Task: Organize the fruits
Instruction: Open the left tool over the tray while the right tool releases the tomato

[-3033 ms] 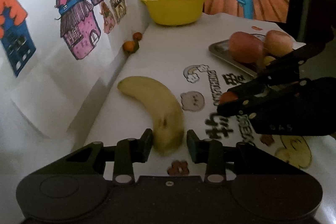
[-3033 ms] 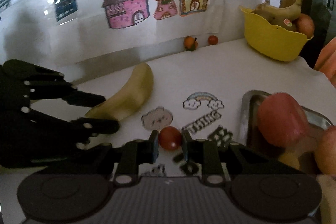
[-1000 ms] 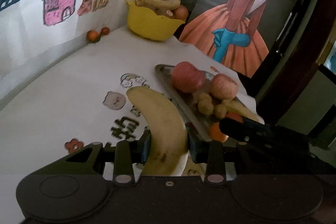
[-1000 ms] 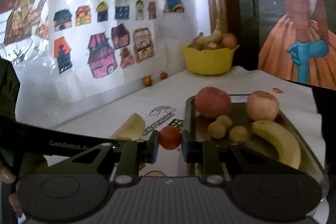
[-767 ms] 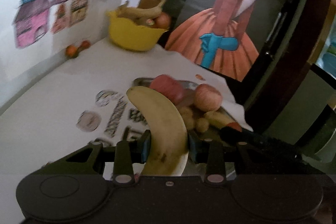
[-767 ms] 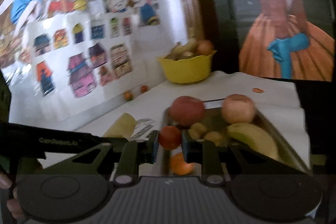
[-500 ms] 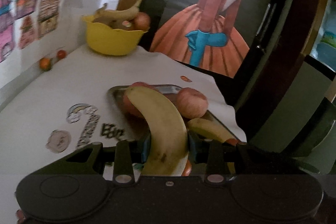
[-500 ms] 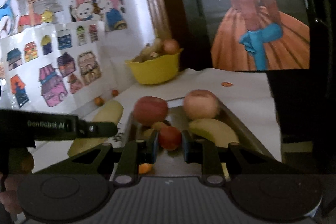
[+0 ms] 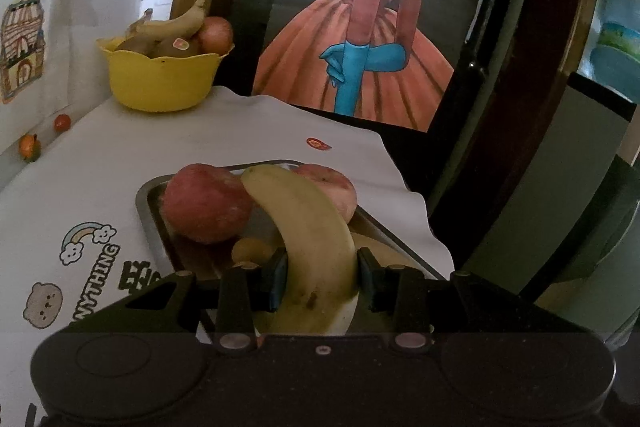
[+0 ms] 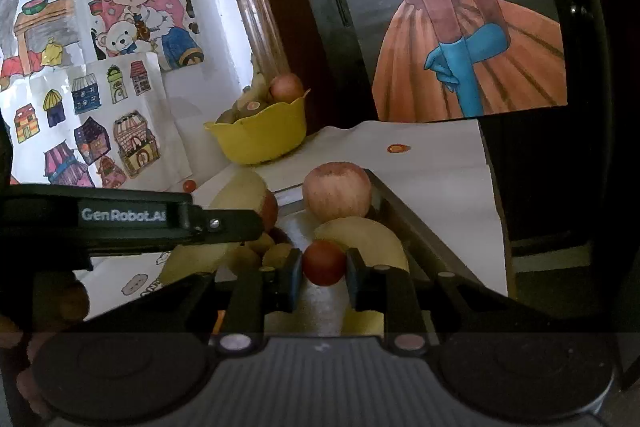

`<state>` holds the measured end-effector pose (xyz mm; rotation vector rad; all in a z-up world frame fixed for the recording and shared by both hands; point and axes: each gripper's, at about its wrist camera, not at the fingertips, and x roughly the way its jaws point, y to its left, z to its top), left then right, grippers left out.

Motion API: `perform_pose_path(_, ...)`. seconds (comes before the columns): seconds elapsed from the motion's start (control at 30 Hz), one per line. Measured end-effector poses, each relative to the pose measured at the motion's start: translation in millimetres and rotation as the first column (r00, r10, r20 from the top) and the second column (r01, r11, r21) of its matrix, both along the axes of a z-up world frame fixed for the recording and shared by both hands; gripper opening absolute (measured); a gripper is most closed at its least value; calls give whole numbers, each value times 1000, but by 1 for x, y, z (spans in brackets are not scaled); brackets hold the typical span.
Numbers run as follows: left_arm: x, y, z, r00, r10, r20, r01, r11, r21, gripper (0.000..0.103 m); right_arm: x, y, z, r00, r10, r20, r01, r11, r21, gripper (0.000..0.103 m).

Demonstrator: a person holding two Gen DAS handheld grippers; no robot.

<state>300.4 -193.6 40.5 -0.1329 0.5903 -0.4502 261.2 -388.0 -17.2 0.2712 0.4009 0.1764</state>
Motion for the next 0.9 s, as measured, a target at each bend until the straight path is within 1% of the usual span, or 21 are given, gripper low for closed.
perform_pose_path(0.3,8,-2,-5,999,8,-31,-8,1000,9,38,3,1,-3,1000,11,-11,-11,1000,8,26)
perform_pose_path(0.9,9,-2,-10,999,6,-41,-5,1000,23,38,3,1,-3,1000,9,-13,-9,1000,8,26)
